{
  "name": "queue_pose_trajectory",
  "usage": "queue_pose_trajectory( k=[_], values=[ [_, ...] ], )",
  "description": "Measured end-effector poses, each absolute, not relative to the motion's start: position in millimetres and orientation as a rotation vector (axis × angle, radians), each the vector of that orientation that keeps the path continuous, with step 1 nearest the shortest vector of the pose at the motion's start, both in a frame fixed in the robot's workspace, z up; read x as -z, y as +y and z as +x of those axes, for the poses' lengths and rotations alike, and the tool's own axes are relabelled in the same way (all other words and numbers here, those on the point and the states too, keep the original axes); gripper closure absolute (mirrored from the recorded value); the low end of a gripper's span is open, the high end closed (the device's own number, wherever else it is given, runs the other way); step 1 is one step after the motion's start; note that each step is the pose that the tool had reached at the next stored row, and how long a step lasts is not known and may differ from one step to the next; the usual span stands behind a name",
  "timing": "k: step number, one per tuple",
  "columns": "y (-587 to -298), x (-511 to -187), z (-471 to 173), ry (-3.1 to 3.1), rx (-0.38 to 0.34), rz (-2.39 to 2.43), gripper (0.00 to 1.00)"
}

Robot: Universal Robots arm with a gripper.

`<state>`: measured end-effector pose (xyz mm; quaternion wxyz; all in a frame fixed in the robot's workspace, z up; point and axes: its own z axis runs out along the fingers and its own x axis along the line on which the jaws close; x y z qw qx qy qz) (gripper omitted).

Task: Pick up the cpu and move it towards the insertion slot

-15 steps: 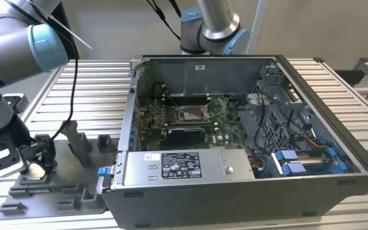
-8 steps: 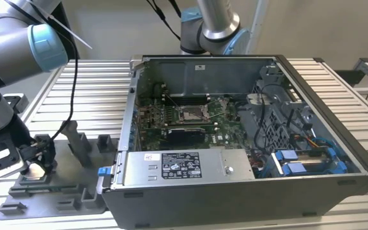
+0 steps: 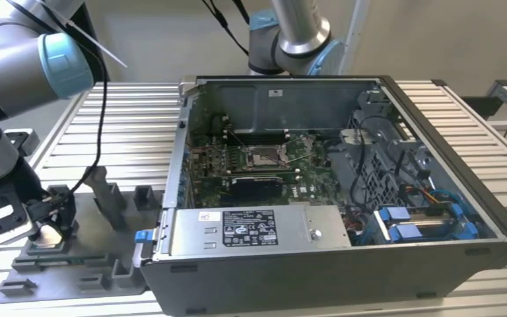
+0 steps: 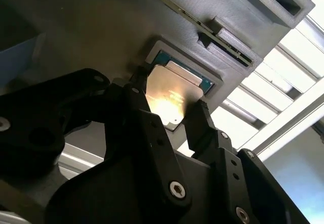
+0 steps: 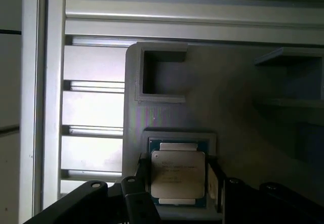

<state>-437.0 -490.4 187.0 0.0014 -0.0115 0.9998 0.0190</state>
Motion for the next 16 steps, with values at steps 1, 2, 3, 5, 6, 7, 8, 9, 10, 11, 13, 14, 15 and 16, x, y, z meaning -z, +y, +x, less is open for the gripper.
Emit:
queue_pose_trajectory(
  k=[1,2,3,5,6,7,8,9,10,11,13,14,15,16],
  values=[
    [-490,-187,-437,3.138,-0.06,-0.036,1.0],
    [-490,-187,-437,3.138,-0.06,-0.036,1.0],
    [-490,-187,-437,3.138,-0.06,-0.036,1.0],
    [-490,-187,-437,3.138,-0.06,-0.036,1.0],
    [-490,-187,-437,3.138,-0.06,-0.036,1.0],
    [-490,-188,-437,3.138,-0.06,-0.036,1.0],
    [-490,-189,-437,3.138,-0.06,-0.036,1.0],
    [-490,-191,-437,3.138,-0.06,-0.036,1.0],
    [-490,-193,-437,3.138,-0.06,-0.036,1.0],
    [-490,-194,-437,3.138,-0.06,-0.036,1.0],
    [-490,-198,-437,3.138,-0.06,-0.036,1.0],
    [-490,-199,-437,3.138,-0.06,-0.036,1.0],
    [-490,-201,-437,3.138,-0.06,-0.036,1.0],
    [-490,-203,-437,3.138,-0.06,-0.036,1.0]
  ],
)
